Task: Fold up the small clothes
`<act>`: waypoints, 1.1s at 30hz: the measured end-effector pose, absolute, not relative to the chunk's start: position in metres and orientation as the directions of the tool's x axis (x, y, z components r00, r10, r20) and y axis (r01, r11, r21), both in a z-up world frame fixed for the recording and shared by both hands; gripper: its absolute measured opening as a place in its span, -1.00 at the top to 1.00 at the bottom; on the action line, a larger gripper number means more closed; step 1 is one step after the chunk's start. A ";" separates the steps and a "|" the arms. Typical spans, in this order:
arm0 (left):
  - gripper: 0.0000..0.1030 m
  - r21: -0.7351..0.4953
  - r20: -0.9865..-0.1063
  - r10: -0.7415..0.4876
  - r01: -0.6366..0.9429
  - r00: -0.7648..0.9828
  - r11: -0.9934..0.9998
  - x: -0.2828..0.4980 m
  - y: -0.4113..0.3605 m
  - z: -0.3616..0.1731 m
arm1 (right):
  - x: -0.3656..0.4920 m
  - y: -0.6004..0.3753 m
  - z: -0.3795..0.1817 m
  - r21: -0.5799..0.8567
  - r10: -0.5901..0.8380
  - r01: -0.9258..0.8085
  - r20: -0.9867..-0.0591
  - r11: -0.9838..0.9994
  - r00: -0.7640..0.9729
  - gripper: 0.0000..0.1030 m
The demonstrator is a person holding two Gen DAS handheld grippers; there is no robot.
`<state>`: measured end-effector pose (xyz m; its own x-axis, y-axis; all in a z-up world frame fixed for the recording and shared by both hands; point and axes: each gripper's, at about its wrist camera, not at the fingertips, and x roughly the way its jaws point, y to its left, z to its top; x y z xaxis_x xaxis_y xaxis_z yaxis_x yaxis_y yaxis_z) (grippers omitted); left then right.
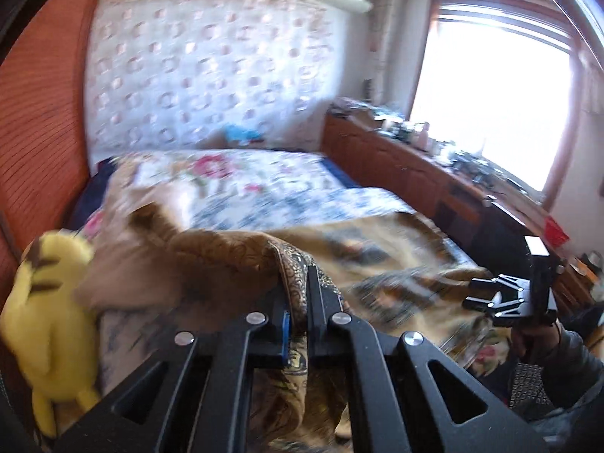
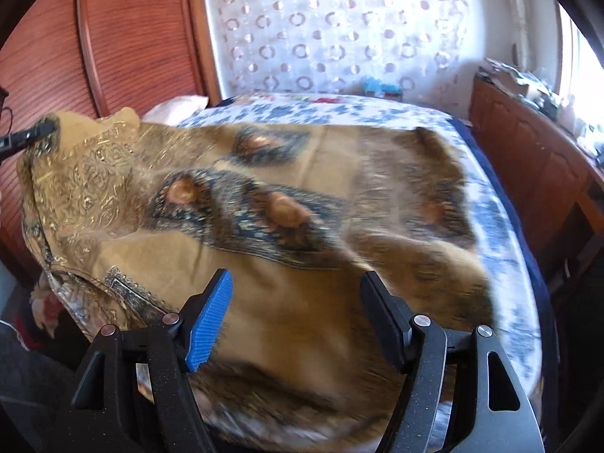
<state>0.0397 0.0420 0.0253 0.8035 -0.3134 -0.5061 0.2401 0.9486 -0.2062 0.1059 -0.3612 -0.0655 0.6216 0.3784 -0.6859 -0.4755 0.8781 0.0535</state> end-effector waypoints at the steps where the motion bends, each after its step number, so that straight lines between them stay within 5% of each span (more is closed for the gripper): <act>1: 0.96 -0.202 -0.501 -0.333 0.266 0.799 0.943 0.047 0.031 0.030 | 0.105 -0.369 -0.062 0.046 0.365 -0.461 -0.683 0.886 0.633 -0.40; 15: 0.95 -0.154 -0.487 -0.492 0.484 0.721 0.862 0.098 -0.082 0.073 | 0.107 -0.436 -0.067 0.085 0.288 -0.329 -0.714 0.940 0.638 -0.33; 17: 0.95 -0.142 -0.491 -0.501 0.502 0.713 0.853 0.103 -0.094 0.077 | 0.108 -0.440 -0.071 0.114 0.307 -0.331 -0.720 0.937 0.622 -0.08; 19: 0.96 -0.132 -0.495 -0.507 0.516 0.705 0.846 0.110 -0.109 0.079 | 0.106 -0.443 -0.072 0.152 0.343 -0.346 -0.721 0.926 0.602 0.97; 26: 0.95 -0.150 -0.505 -0.539 0.546 0.674 0.824 0.121 -0.138 0.083 | 0.085 -0.451 -0.046 0.159 0.376 -0.381 -0.702 0.911 0.605 0.97; 33: 0.95 -0.145 -0.536 -0.575 0.604 0.618 0.784 0.135 -0.184 0.085 | 0.090 -0.463 -0.035 0.149 0.346 -0.338 -0.675 0.929 0.652 0.64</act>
<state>0.1346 -0.1842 0.0846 0.6185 -0.5750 -0.5355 0.6035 0.7841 -0.1448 0.0897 -0.4627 -0.0354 0.6517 0.3456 -0.6751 -0.3382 0.9292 0.1492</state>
